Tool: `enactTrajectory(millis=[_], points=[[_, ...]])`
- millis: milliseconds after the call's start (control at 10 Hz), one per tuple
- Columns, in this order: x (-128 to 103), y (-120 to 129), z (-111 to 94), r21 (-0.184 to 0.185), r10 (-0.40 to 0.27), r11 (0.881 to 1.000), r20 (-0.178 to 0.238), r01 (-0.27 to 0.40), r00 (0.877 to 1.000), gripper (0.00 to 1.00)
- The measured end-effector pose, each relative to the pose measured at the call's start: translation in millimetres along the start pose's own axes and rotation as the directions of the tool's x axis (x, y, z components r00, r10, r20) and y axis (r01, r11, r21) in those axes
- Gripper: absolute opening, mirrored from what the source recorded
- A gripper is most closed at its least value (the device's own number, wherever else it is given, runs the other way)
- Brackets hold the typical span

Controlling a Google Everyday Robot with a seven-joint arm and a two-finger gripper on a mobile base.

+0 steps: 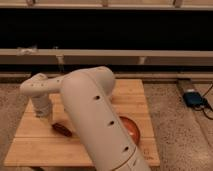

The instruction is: Drag the pepper across the table

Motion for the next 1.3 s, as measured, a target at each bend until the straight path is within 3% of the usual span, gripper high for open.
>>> enactTrajectory(millis=[500, 1000, 1300], points=[[-19.8, 17.3, -7.8, 0.03, -0.101, 0.995, 0.013, 0.1, 0.995, 0.0], [-59.5, 56.0, -8.4, 0.042, -0.262, 0.964, 0.021, 0.261, 0.965, 0.0], [-80.1, 80.0, -7.8, 0.038, -0.348, 0.937, 0.052, 0.346, 0.936, 0.0]])
